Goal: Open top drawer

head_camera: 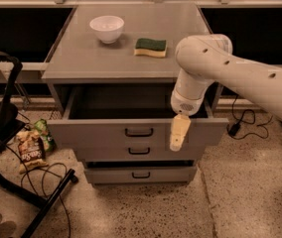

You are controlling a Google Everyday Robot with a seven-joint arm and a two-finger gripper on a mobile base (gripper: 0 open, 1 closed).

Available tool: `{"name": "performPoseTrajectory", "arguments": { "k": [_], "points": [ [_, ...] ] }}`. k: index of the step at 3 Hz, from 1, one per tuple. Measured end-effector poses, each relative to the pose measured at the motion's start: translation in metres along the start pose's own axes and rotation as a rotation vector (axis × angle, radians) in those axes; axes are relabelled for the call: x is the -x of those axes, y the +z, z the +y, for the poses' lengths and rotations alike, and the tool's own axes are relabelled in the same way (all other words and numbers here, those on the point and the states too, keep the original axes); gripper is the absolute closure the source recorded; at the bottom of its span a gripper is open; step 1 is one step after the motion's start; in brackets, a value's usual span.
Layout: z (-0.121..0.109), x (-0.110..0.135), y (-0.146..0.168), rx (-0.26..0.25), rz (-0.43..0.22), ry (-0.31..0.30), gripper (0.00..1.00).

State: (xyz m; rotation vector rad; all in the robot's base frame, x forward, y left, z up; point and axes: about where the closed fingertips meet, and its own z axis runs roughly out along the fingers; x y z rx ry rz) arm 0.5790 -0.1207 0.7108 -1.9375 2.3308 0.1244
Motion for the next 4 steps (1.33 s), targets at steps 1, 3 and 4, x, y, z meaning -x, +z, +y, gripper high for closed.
{"name": "performPoseTrajectory", "arguments": {
  "k": [1,3,4],
  "points": [
    [0.007,-0.017,0.024,0.043,-0.019,0.017,0.19],
    [0.017,-0.032,0.019,0.079,0.01,0.018,0.72],
    [0.021,-0.036,0.016,0.087,0.016,0.023,1.0]
  ]
}}
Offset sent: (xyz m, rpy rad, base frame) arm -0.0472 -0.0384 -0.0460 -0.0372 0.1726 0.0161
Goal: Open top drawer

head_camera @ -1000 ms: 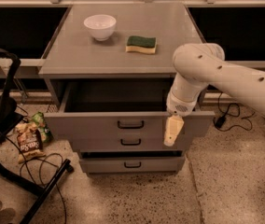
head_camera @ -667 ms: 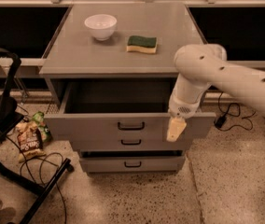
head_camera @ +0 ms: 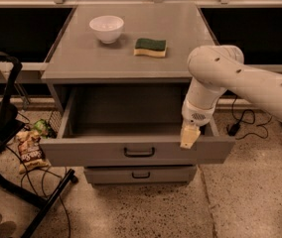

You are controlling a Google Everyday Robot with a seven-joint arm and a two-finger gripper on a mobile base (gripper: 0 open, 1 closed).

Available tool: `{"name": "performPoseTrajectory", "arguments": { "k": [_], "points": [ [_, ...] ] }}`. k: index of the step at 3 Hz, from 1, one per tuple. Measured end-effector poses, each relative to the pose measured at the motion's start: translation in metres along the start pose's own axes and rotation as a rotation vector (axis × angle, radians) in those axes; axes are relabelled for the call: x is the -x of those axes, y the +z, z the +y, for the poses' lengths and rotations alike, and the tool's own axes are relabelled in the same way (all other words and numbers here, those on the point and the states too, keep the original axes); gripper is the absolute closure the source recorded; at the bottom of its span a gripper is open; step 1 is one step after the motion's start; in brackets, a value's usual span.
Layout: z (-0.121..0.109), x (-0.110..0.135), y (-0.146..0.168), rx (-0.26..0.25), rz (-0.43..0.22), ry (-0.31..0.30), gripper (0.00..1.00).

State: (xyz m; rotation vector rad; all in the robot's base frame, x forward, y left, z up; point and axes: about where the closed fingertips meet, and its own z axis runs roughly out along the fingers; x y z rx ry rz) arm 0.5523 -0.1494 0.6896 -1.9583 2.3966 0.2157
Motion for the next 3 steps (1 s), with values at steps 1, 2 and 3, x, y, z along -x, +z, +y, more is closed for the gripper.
{"name": "performPoseTrajectory", "arguments": {
  "k": [1,2,3],
  "points": [
    [0.019,-0.015,-0.002,0.028,0.022,0.016,1.0],
    [0.043,-0.023,-0.004,0.064,0.027,0.036,1.0],
    [0.052,-0.023,-0.004,0.077,0.025,0.041,1.0]
  ]
}}
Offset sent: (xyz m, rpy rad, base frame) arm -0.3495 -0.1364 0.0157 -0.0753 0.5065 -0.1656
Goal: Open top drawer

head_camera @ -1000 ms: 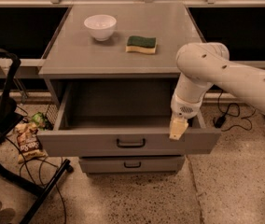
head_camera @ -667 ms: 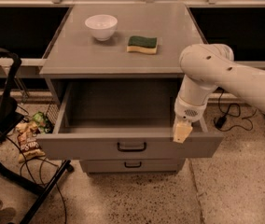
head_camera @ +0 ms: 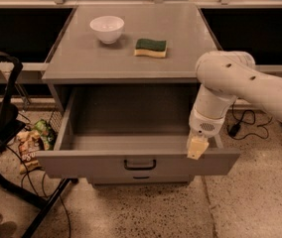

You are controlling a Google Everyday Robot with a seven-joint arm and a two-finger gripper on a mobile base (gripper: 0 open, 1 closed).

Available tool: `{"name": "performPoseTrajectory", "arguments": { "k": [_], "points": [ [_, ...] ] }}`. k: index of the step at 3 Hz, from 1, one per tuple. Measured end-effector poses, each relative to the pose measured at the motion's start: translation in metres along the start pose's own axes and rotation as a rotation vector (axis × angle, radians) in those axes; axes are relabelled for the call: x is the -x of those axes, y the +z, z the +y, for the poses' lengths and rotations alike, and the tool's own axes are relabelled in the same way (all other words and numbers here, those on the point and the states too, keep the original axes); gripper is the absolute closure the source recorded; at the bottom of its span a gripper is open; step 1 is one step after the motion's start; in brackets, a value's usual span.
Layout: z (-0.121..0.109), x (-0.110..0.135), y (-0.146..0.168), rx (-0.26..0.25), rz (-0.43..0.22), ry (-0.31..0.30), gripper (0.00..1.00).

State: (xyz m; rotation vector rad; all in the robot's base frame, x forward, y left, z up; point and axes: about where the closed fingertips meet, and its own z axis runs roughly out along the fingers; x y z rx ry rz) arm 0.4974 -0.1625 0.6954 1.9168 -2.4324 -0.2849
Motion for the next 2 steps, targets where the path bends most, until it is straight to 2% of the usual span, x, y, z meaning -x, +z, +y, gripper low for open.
{"name": "performPoseTrajectory", "arguments": {
  "k": [1,2],
  "points": [
    [0.0208,-0.0081,0.0024,0.033,0.001,0.023,1.0],
    [0.0304,-0.007,-0.0001,0.044,-0.005,0.029,1.0]
  ]
}}
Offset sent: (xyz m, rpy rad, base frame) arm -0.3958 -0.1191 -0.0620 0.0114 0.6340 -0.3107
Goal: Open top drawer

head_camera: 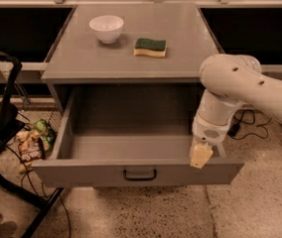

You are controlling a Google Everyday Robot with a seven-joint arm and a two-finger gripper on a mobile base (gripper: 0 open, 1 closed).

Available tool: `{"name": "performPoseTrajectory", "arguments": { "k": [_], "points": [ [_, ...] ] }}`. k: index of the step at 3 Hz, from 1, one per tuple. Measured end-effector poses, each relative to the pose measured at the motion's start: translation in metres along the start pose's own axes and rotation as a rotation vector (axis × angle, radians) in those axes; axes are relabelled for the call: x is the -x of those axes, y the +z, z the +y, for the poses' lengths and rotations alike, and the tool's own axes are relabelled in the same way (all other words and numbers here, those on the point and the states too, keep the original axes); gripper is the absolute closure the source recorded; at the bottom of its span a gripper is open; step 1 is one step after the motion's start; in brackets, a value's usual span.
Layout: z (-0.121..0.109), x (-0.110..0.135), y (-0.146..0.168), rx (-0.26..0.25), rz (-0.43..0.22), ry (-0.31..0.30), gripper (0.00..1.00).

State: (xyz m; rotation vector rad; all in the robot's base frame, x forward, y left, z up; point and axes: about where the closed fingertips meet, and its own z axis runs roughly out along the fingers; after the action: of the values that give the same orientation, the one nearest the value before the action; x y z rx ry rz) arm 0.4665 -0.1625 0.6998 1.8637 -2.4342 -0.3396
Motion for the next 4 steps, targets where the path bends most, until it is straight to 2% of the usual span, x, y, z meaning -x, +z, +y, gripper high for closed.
{"name": "performPoseTrajectory", "arguments": {
  "k": [1,4],
  "points": [
    [0.0184,0.0027,-0.0042,0.01,-0.024,0.012,0.96],
    [0.0184,0.0027,-0.0042,0.01,-0.024,0.012,0.28]
  ]
}}
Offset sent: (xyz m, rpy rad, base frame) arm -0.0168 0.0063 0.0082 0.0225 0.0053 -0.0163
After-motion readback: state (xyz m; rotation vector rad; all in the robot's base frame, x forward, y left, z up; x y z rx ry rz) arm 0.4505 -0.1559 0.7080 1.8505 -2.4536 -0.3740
